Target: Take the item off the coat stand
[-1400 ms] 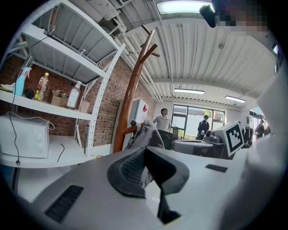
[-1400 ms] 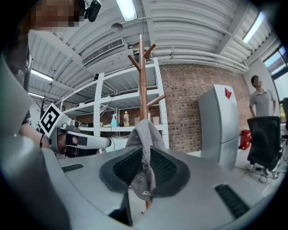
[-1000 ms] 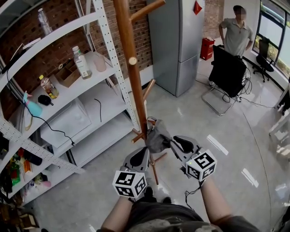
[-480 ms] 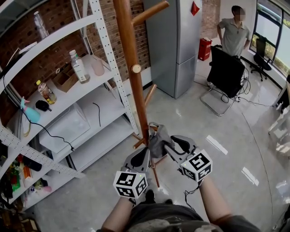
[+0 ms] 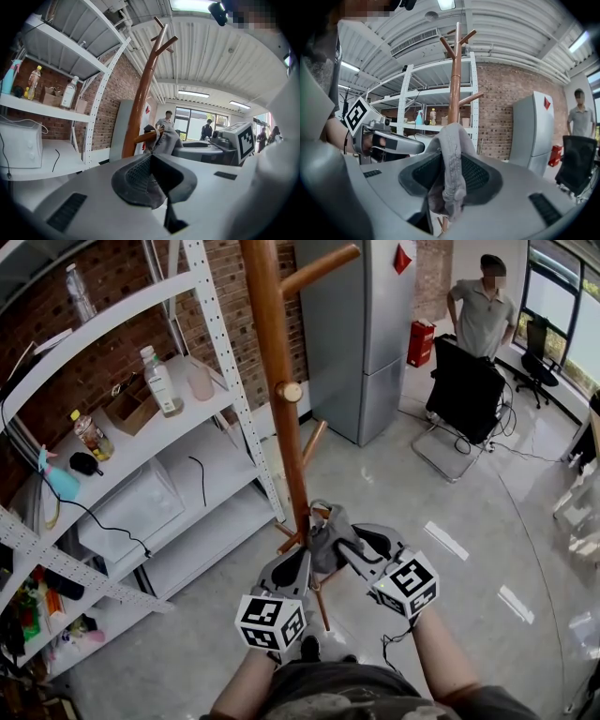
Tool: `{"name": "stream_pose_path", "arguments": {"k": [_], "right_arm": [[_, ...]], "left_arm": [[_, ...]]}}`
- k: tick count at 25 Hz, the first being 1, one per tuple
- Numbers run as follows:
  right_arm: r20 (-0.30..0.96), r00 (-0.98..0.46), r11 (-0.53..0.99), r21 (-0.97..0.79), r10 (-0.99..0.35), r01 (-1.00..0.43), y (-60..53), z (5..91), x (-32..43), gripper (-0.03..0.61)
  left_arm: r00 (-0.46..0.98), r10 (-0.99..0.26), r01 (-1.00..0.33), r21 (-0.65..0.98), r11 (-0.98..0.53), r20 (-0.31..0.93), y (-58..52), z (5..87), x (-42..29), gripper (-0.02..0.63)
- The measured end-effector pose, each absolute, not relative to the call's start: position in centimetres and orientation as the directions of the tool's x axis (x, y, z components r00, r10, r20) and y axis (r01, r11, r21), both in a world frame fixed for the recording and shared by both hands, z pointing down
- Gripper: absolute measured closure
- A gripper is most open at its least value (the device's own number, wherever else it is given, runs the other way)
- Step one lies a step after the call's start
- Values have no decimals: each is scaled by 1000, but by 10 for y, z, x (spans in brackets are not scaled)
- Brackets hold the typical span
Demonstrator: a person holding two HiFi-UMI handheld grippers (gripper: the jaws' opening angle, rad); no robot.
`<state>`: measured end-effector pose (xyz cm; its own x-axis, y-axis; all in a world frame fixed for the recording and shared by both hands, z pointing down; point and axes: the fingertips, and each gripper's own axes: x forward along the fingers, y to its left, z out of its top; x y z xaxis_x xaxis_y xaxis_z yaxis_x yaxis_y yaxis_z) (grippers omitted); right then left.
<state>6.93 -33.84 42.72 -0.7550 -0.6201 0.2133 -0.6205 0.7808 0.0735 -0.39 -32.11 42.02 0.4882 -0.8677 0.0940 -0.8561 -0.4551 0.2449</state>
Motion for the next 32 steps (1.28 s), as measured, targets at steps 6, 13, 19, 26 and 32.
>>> {"name": "stream_pose_path", "arguments": {"k": [6, 13, 19, 26, 32], "right_arm": [[211, -747, 772, 63, -630, -633, -340, 429, 71, 501], [198, -750, 772, 61, -631, -633, -338, 427, 75, 526], [158, -740, 754, 64, -654, -653, -338, 410, 74, 535], [116, -744, 753, 86, -658, -652, -335, 401, 82, 535], [71, -718, 721, 106, -692, -685, -328, 383, 93, 535]], "left_arm": [[493, -865, -852, 250, -460, 92, -325, 422, -5, 607], [501, -861, -846, 254, -468, 83, -326, 419, -5, 607], [503, -861, -845, 253, -472, 75, -327, 415, -8, 607], [514, -855, -838, 251, -484, 67, -327, 412, -5, 607], [527, -848, -831, 245, -500, 56, -325, 407, 4, 606]]}}
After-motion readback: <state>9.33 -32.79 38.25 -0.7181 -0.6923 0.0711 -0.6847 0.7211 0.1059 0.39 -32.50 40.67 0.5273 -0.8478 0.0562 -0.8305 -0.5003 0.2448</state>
